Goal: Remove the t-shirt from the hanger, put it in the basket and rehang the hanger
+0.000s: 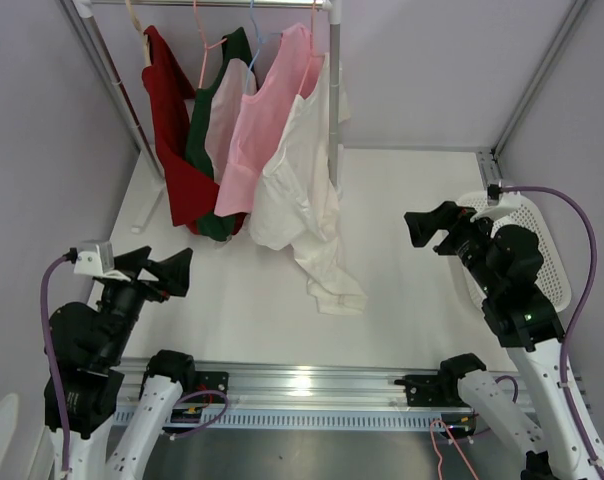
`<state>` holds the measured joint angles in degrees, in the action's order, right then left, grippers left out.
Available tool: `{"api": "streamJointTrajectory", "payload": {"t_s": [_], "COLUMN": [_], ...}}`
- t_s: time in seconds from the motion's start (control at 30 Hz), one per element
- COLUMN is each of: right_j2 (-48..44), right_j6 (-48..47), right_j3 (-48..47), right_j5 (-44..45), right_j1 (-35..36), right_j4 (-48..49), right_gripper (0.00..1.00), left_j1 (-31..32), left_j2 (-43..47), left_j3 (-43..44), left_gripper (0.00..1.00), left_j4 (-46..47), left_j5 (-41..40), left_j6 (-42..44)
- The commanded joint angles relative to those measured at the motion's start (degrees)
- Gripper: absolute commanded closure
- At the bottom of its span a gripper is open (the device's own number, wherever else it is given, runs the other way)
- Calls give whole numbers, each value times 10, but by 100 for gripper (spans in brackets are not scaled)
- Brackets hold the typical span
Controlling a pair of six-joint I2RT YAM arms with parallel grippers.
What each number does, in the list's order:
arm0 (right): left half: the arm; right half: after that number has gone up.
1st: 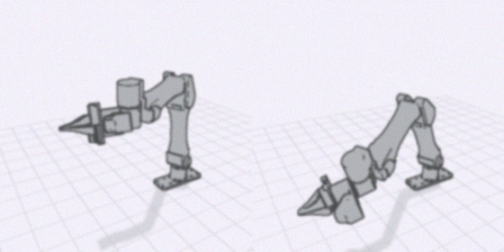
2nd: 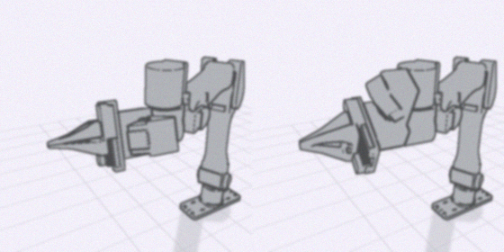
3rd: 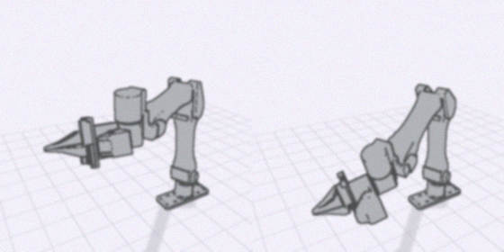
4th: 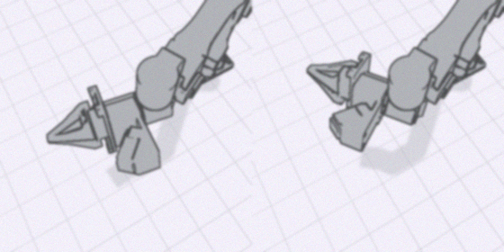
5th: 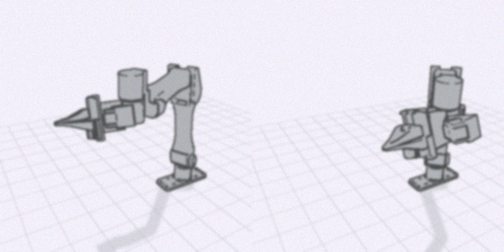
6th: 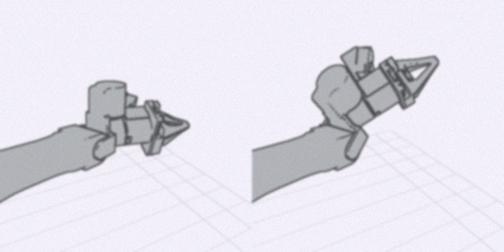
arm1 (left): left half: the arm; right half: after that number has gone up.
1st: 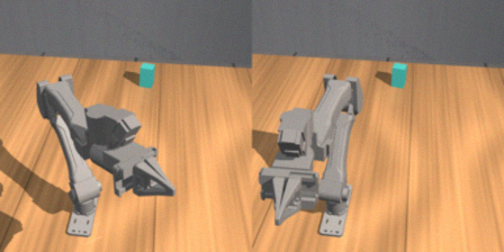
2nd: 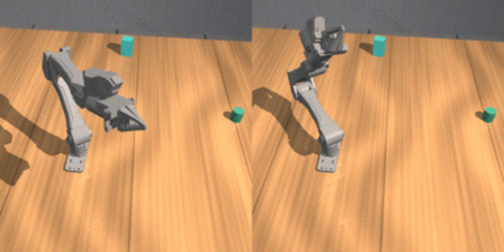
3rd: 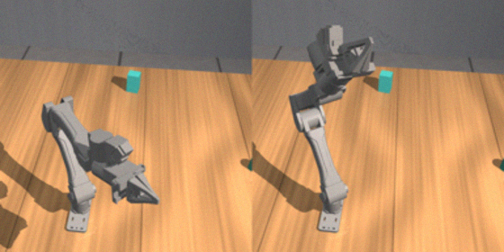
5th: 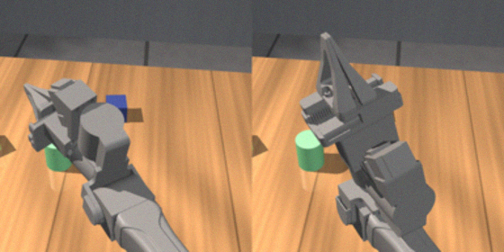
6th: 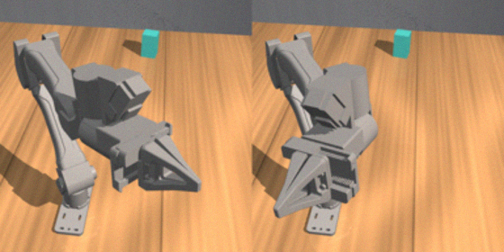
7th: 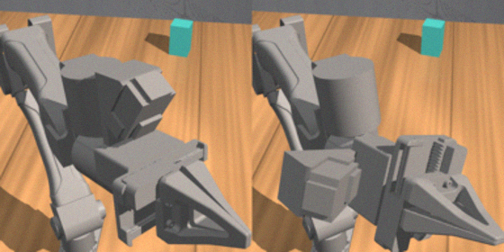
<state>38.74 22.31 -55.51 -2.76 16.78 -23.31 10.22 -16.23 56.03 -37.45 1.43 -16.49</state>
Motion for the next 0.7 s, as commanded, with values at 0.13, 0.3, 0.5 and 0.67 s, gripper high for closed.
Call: {"api": "streamJointTrajectory", "payload": {"t_s": [0.13,0.3,0.5,0.67], "right_j2": [-9,-1,-2,-3], "right_j6": [-17,-23,-27,-24], "right_j3": [12,18,20,26], "right_j5": [7,12,7,9], "right_j1": [3,3,3,3], "right_j4": [5,9,17,23], "right_gripper": [1,0,0,0], "left_j1": [2,2,2,2], "left_j2": [-2,-46,-254,-349], "left_j3": [-18,9,181,283], "left_gripper": [0,1,1,1], "left_j4": [52,120,97,155], "left_j5": [-45,-108,-108,-136], "left_j6": [8,37,42,74]}}
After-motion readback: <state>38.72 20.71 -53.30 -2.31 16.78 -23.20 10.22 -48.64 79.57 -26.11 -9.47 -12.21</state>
